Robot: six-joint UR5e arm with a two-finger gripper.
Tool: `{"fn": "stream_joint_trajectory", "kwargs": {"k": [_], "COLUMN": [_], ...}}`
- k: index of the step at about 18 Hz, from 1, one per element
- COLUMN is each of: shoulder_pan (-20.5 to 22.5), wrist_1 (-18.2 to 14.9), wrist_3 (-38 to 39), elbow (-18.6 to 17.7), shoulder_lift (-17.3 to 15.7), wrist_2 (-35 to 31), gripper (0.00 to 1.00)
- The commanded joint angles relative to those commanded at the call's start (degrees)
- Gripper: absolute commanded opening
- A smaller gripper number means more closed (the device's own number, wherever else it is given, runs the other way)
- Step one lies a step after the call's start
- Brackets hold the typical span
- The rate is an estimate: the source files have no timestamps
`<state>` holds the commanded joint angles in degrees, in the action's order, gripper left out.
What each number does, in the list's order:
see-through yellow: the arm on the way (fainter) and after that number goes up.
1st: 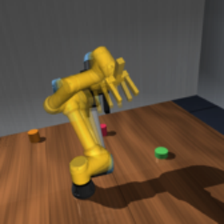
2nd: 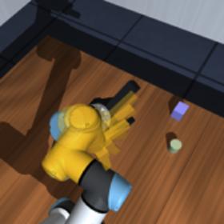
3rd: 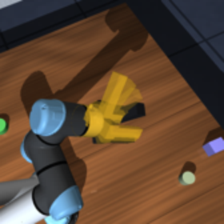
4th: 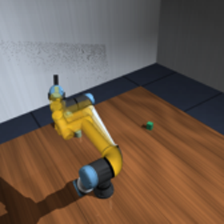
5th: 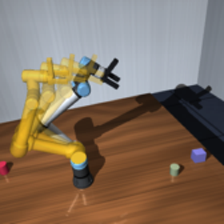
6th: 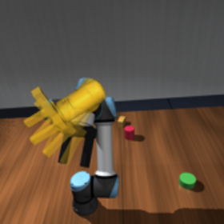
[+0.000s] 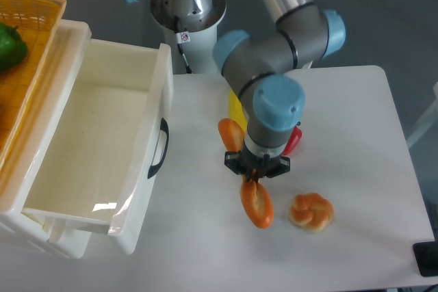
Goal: Pick up the long bread
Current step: 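Lift the gripped long bread up off the table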
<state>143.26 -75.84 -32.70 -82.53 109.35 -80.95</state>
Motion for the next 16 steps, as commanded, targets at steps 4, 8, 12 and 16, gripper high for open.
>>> {"fn": "stream_joint_trajectory", "kwargs": {"k": [4, 8, 12, 16], "shoulder_pan": [-1.4, -1.8, -1.8, -1.8], "wrist_1": [-1.0, -1.1, -1.2, -1.2], "wrist_3": [-2.0, -7.5, -13.8, -20.0], "elbow": [0.4, 0.4, 0.4, -0.3], "shoulder_lift": [-2.1, -3.2, -4.1, -4.1], "wrist_2": [0.7, 0.7, 0.0, -0.8], "gripper": [0.00, 0.00, 0.00, 0.00]}}
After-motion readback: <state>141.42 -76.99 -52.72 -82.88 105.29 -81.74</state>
